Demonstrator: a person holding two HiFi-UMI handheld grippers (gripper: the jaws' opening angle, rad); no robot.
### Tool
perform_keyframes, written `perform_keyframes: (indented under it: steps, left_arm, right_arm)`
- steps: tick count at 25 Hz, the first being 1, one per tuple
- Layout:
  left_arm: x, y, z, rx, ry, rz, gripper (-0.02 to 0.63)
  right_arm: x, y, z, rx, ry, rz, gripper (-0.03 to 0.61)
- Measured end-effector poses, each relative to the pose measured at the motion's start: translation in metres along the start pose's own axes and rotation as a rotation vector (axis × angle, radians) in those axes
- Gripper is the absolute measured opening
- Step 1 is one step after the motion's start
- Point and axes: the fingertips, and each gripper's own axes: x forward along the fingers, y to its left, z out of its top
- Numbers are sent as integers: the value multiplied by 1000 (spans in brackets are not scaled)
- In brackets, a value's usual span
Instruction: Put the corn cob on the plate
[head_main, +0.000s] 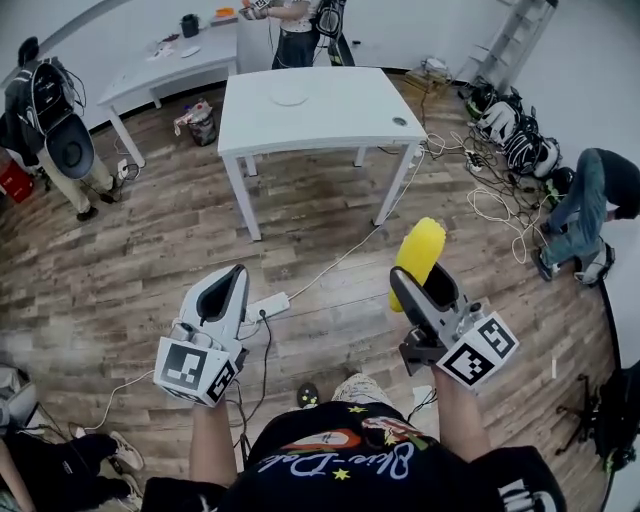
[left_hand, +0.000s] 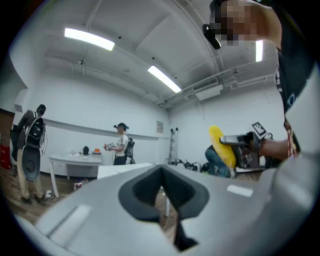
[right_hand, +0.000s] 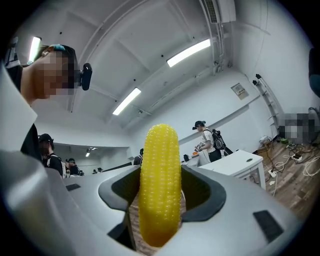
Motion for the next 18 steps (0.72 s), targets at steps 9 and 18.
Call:
perform_keyframes:
  steps: [9,18]
  left_arm:
    - [111,38,-9,-4,21,39,-2]
    - [263,60,16,34,16,84,-2]
  right_arm:
    - [70,-119,20,21,-14,-1,238]
    - [161,-232,61,32,14,120,238]
